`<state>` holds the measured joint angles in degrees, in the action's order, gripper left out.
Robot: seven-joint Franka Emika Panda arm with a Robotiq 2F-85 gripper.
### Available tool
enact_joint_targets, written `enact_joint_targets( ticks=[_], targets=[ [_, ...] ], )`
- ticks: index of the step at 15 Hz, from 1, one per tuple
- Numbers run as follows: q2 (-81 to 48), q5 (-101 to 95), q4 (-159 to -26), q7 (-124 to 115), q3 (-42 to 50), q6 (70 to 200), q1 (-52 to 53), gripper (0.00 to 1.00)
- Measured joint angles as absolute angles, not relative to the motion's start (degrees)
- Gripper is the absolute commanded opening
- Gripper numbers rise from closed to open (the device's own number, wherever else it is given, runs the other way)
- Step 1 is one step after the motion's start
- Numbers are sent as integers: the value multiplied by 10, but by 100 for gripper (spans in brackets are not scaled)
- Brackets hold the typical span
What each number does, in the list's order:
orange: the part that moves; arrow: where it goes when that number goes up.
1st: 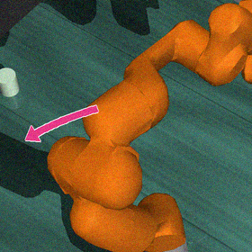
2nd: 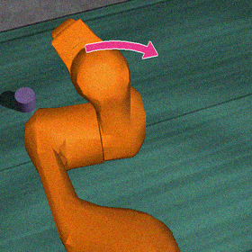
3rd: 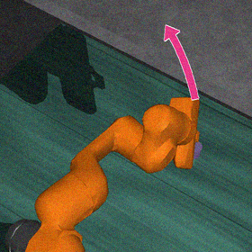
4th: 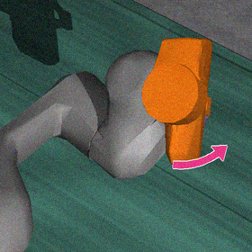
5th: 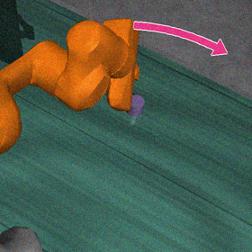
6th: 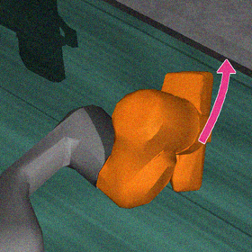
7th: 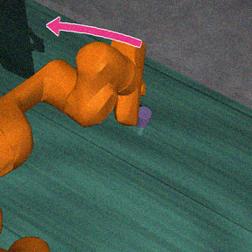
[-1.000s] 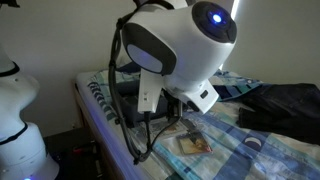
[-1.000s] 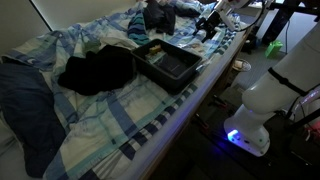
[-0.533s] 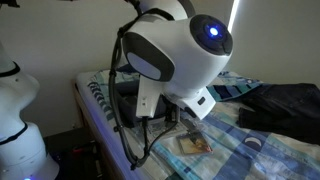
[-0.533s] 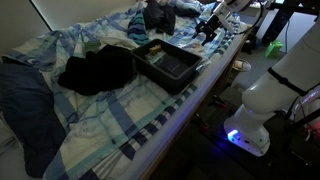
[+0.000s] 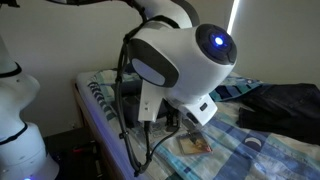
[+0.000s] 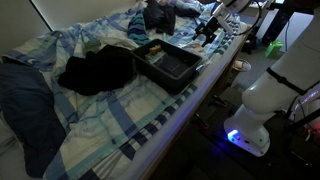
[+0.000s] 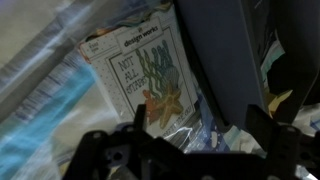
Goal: Pick the magazines on the bed and put them in the box
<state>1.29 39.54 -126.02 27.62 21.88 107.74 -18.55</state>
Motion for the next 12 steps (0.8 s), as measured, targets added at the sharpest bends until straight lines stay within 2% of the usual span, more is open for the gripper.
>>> enact_joint_targets(
  ticks=[12],
  targets=[
    [-47, 347, -1244, 280, 217, 1078, -194, 100]
  ],
)
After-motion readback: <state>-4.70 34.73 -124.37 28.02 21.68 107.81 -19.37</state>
